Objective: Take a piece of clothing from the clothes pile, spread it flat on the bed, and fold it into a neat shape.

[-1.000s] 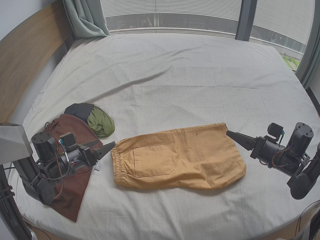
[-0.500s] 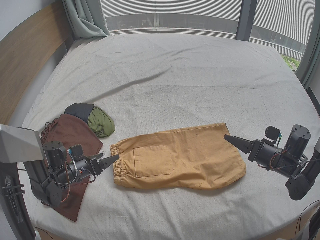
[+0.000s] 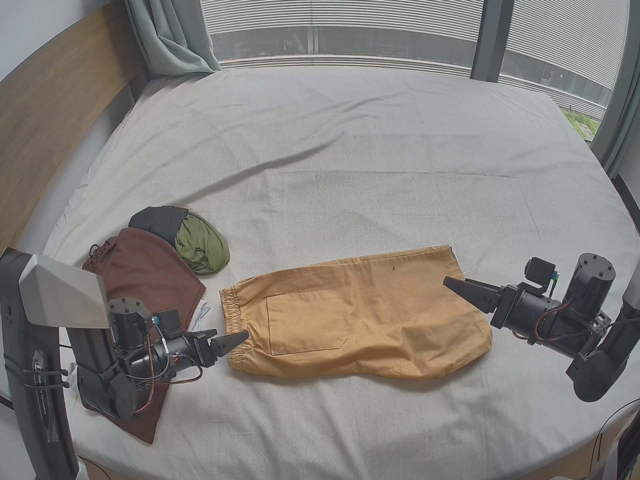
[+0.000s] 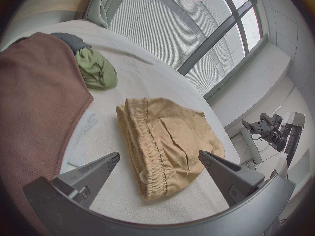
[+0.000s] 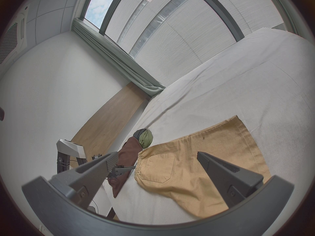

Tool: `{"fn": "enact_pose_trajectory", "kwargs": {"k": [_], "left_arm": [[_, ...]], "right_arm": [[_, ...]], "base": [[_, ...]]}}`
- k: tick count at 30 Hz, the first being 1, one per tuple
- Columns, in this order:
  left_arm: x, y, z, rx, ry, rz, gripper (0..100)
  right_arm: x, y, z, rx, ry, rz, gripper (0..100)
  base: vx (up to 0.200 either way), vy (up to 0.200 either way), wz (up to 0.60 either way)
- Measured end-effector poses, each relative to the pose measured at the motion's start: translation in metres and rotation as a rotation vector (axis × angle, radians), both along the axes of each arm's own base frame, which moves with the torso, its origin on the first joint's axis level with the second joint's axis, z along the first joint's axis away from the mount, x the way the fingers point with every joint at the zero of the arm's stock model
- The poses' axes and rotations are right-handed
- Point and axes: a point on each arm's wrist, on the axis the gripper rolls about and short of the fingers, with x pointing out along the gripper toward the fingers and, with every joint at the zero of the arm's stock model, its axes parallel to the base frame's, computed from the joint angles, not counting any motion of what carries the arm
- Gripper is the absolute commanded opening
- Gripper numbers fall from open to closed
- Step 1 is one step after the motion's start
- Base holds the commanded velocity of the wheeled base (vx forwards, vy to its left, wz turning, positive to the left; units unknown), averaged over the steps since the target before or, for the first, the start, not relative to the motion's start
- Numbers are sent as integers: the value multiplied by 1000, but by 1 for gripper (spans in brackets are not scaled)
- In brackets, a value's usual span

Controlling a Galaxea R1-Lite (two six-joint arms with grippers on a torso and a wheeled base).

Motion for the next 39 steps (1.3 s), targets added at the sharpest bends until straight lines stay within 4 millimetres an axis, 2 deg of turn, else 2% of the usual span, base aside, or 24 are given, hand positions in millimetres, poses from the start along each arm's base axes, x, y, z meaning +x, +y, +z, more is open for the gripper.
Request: {"fn": "enact_pose_trajectory", "kwargs": {"k": [15, 27, 39], "left_arm": [[1, -15, -27, -33, 104, -24, 100], [10, -28, -34, -120, 165, -6, 100], [22, -32, -32, -168, 163, 73, 100]], "right_arm": [[-3, 4, -6, -10, 27, 16, 100], [-6, 7, -10, -15, 43, 32, 100], [-4, 7, -11, -16, 47, 32, 100]], "base": [[0, 0, 0], [0, 0, 0], [0, 0, 0]]}}
